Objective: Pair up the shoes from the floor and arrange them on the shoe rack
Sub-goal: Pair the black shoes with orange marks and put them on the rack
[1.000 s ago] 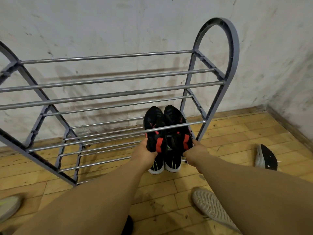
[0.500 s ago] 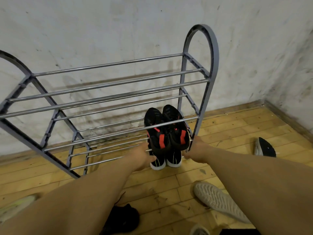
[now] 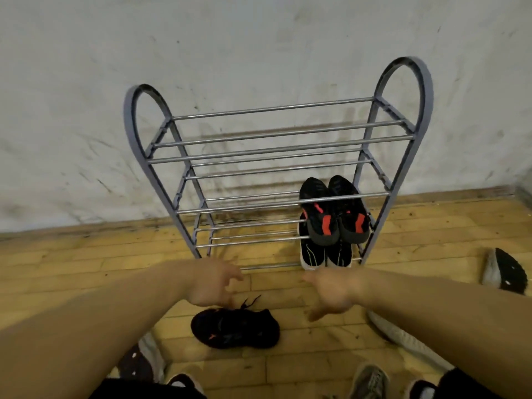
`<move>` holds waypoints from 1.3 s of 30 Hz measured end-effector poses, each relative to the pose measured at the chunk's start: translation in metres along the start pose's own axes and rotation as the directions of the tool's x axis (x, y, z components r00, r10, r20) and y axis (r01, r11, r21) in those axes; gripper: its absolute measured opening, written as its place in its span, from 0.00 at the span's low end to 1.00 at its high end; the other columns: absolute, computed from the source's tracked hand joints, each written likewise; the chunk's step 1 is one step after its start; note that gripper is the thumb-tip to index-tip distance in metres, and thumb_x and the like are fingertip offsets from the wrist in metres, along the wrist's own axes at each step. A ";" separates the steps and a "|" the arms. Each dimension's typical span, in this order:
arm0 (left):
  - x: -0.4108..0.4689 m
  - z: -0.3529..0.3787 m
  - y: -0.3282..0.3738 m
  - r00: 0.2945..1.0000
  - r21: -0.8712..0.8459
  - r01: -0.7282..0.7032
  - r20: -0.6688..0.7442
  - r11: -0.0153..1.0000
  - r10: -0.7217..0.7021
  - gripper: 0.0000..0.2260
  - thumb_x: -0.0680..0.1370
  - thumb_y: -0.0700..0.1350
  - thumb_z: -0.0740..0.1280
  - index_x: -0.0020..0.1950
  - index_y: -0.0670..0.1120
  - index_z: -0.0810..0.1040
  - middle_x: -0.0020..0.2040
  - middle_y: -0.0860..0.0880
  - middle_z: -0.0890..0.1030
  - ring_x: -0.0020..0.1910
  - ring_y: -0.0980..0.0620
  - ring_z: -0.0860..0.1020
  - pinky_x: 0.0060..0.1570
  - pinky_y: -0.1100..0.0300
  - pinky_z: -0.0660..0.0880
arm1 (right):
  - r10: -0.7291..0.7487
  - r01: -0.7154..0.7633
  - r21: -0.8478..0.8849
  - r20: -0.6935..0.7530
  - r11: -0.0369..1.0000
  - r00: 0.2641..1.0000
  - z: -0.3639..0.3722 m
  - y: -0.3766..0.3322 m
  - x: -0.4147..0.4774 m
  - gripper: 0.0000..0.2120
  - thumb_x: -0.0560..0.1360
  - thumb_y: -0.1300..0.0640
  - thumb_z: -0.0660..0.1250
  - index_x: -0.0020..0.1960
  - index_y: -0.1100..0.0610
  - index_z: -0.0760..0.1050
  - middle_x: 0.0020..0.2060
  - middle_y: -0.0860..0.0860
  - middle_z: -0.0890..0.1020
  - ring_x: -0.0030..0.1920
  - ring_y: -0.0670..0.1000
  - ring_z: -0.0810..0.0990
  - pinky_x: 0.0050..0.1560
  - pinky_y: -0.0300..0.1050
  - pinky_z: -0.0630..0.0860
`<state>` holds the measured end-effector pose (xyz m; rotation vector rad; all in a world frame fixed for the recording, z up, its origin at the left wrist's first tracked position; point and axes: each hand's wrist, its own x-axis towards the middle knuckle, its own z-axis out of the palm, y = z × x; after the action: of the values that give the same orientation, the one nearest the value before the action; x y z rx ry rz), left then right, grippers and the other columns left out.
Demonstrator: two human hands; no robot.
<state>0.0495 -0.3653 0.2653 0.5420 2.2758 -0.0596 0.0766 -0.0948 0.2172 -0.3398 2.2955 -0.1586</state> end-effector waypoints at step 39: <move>0.045 0.332 -0.215 0.721 -0.897 0.250 -0.079 0.364 -0.688 0.31 0.80 0.56 0.71 0.80 0.55 0.63 0.72 0.53 0.68 0.69 0.53 0.70 0.70 0.54 0.69 | -0.095 0.120 0.138 -0.179 0.983 0.979 0.149 -0.163 0.241 0.55 0.65 0.32 0.69 0.83 0.38 0.41 0.72 0.47 0.73 0.69 0.55 0.72 0.67 0.53 0.71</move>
<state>0.1649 -0.6138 -0.0244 -0.7743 2.4423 0.9635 0.0616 -0.3226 -0.0173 -0.3865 2.4181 -0.4263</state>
